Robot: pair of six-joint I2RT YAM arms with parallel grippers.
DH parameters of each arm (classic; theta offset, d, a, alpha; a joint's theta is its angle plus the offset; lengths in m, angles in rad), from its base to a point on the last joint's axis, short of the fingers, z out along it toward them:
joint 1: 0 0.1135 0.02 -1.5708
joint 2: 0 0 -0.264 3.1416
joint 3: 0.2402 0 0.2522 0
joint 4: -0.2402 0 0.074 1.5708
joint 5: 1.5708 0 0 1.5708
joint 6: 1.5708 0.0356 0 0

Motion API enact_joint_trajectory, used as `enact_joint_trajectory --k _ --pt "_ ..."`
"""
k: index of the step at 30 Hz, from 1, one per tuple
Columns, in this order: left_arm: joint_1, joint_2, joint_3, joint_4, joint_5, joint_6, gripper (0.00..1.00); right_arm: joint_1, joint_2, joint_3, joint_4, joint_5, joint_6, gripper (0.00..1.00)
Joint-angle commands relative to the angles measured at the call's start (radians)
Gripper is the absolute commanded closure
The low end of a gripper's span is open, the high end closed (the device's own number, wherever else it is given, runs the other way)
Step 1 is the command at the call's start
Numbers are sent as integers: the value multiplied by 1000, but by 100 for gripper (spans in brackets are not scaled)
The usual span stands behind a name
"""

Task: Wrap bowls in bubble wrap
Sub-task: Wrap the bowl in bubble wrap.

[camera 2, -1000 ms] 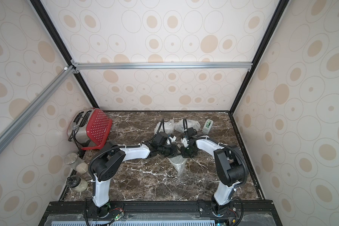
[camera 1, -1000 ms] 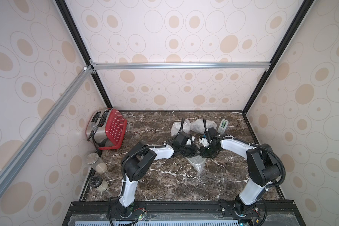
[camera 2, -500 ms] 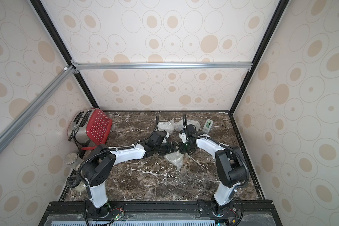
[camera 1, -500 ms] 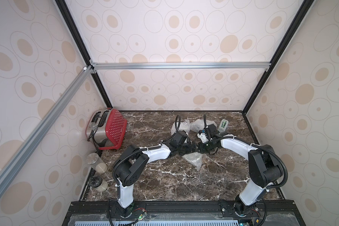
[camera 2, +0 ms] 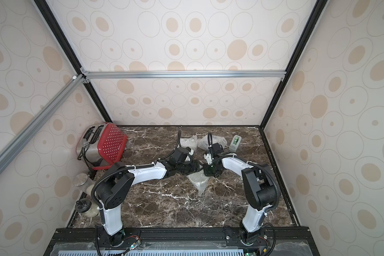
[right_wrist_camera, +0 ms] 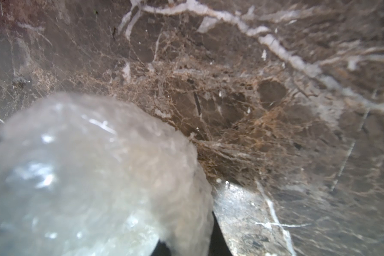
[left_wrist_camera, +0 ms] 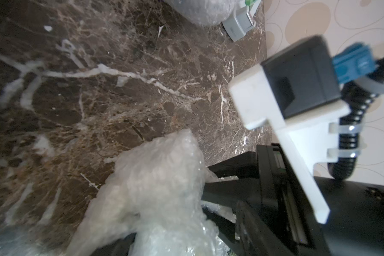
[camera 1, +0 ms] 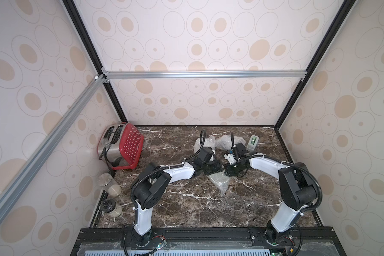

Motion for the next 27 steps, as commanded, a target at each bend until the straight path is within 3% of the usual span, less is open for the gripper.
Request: enact_joint_trajectory --k 1,6,12,19,27 --pt "0 -51 2 72 -66 -4 29 23 75 -49 -97 -69 -41 84" --pt "0 -137 -36 53 -122 12 21 18 76 -49 -94 -76 -38 84" --pt "6 -187 -41 0 -142 29 29 4 76 -52 -96 -71 -31 84" --pt "6 -282 -62 -77 -171 65 29 -4 70 -55 -99 -65 -27 84" --pt "8 -580 -304 -146 -339 123 38 -4 65 -37 -114 -55 -28 84"
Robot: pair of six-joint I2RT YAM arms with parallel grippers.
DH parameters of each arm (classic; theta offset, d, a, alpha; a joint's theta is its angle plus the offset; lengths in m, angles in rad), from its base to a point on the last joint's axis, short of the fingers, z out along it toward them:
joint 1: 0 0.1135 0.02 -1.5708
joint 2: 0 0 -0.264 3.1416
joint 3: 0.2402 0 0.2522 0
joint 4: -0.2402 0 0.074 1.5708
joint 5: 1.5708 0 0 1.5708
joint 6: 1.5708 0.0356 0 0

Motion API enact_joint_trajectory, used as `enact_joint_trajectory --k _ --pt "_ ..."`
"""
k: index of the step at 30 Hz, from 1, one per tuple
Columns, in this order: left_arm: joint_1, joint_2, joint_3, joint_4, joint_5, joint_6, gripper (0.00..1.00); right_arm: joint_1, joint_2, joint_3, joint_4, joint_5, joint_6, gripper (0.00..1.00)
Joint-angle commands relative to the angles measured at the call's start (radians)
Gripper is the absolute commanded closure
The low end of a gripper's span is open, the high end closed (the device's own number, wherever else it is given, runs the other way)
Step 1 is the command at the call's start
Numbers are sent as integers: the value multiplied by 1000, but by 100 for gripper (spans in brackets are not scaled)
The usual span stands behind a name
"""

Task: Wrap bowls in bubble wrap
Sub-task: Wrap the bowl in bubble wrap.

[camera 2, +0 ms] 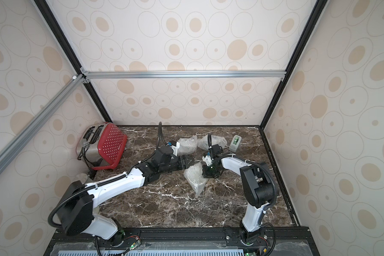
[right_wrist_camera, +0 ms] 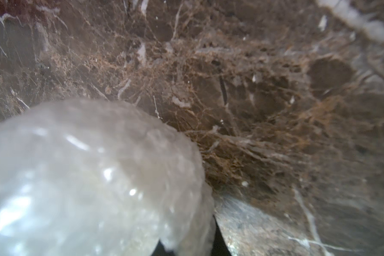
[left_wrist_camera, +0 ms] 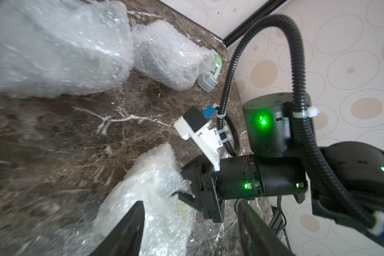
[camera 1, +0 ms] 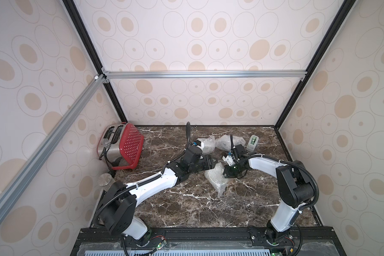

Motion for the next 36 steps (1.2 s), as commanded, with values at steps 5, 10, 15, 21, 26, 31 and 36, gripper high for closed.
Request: enact_joint_trajectory --k 5,10,15,21,26,31,36 --pt "5 -146 -212 -36 -52 -38 40 3 38 -18 -121 41 -19 84" --pt "6 -52 -266 162 60 -127 19 4 33 -14 -128 35 -18 84" --pt "6 80 -240 336 104 -191 13 3 17 -19 -132 42 -19 84" --pt "7 279 -180 503 170 -246 21 6 2 -31 -123 42 -10 84" --pt "7 374 -155 597 205 -278 26 8 -4 -26 -121 39 -6 84" --pt "-6 392 -105 567 214 -267 25 20 6 -23 -113 37 4 84" --pt "-21 377 -79 516 205 -244 23 36 16 -7 -124 60 10 84"
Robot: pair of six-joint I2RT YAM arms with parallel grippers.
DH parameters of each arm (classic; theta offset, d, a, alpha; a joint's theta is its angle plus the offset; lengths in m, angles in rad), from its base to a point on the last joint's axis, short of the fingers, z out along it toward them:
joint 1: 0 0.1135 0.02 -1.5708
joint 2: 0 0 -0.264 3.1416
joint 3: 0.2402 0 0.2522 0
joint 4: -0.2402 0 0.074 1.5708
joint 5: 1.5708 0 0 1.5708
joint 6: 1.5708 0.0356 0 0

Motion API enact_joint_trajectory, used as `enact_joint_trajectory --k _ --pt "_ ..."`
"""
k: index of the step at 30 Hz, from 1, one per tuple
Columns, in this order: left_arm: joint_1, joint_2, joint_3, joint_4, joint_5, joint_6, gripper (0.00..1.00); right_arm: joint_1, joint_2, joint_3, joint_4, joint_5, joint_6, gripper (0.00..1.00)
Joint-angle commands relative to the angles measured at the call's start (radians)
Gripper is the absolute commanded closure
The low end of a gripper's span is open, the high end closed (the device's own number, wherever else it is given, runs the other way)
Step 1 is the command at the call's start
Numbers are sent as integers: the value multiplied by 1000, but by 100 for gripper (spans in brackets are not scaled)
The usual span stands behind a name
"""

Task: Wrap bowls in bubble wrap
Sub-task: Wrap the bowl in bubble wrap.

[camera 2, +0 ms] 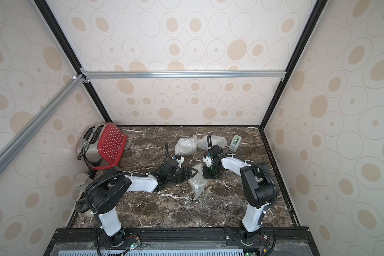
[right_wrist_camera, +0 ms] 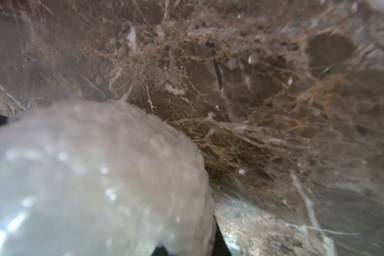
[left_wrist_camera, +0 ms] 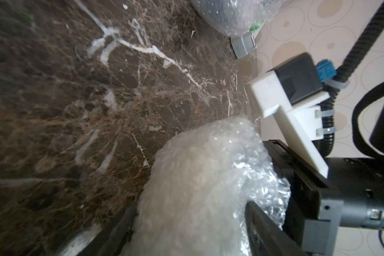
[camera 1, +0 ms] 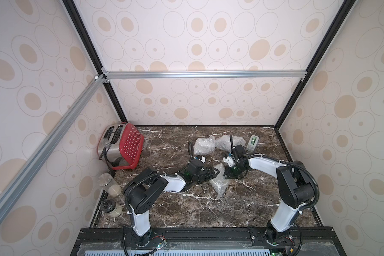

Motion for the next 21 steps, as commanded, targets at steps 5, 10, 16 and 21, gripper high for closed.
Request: enact_joint_trajectory --k 5,10,16,21 --pt "-26 26 57 25 17 -5 23 31 23 -3 -89 43 6 84" --pt "-43 72 62 61 43 -36 24 33 8 -3 -80 44 21 84" --pt "-76 102 68 58 51 -45 23 38 7 10 -69 41 47 84" --pt "-77 120 87 48 58 -41 23 62 23 23 -65 43 59 84"
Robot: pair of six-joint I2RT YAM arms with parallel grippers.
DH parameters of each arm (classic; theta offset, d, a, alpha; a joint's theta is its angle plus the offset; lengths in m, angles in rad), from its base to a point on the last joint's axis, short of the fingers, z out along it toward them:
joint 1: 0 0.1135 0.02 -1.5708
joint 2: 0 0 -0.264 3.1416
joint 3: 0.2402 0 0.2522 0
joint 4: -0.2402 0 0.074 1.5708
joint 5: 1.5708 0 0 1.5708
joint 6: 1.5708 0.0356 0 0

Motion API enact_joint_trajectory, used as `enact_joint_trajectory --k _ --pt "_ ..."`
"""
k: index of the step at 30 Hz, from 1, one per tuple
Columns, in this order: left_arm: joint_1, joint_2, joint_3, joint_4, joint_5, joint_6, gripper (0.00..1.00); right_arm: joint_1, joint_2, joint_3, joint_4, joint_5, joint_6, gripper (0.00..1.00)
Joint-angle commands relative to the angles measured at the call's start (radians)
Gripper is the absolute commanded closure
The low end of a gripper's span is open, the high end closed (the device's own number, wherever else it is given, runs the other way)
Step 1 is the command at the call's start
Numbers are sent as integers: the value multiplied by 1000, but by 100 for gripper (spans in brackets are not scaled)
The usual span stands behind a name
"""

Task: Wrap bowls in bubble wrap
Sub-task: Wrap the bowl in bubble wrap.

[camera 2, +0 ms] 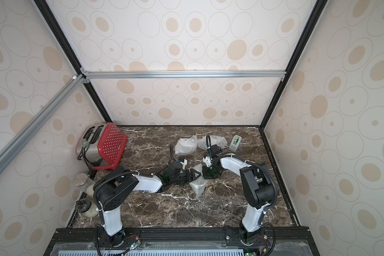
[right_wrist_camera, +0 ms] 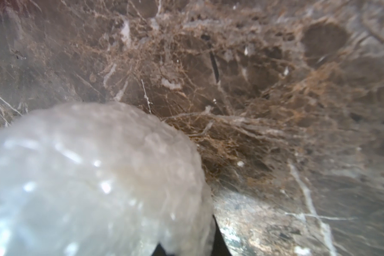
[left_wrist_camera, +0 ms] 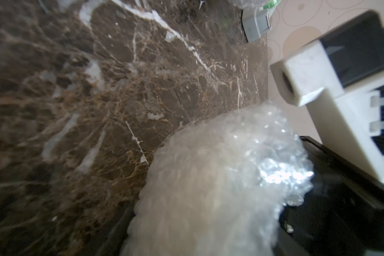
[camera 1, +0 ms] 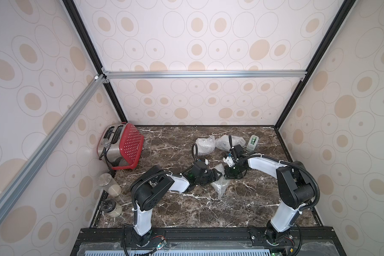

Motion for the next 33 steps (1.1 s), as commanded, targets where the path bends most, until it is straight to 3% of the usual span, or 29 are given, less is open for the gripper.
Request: enact_joint_trajectory --k 1,8,11,14,19,26,33 --pt "-38 43 56 27 51 -17 23 43 29 6 -29 5 22 84" --pt "-40 133 42 5 33 25 26 51 11 13 -33 7 25 84" --pt "-40 169 40 22 59 18 32 50 9 12 -30 2 26 84" --pt "-40 148 27 8 56 28 39 50 11 8 -24 5 29 83" --pt "-37 42 14 -139 7 110 40 45 8 9 -27 11 31 81" --pt "-19 -58 -7 -246 -27 163 38 -2 -59 -15 -20 -28 38 56" --pt "18 -49 -37 -197 -3 149 37 -56 -140 -23 -63 -71 13 53"
